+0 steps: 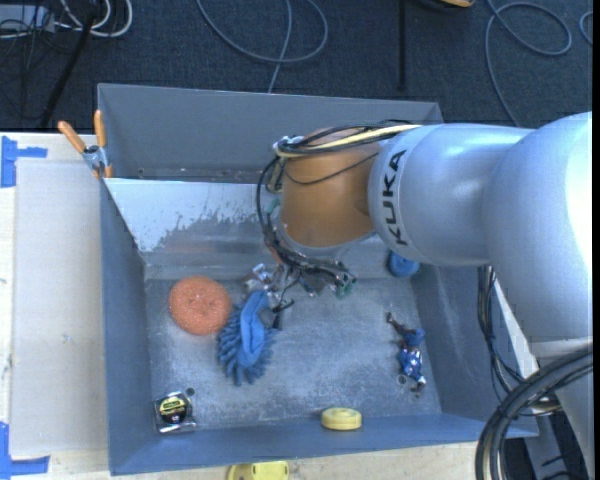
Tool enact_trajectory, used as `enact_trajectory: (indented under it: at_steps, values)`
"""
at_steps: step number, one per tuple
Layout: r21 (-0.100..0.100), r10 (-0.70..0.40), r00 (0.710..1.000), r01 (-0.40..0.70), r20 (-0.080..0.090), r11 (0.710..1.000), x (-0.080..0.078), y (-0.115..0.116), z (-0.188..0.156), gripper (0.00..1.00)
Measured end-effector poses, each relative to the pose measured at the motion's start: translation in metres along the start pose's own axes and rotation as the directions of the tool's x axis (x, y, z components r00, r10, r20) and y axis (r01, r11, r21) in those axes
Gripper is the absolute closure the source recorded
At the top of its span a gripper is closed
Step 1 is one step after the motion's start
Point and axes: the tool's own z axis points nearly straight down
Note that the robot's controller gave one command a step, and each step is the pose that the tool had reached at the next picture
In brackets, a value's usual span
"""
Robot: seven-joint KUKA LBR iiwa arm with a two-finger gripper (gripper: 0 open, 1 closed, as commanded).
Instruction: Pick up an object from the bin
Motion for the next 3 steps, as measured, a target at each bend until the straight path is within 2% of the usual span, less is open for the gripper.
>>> enact_trajectory:
  at_steps: [1, 2, 3]
  values:
    - [-0.001, -0.287, 0.958, 0.287, -0.004, 0.958, 0.010, 0.000, -0.027, 1.00]
    - [-0.002, -0.482, 0.876, 0.482, -0.001, 0.876, 0.015, 0.000, 0.003, 1.00]
    - [-0.002, -0.481, 0.877, 0.481, -0.001, 0.877, 0.015, 0.000, 0.003, 1.00]
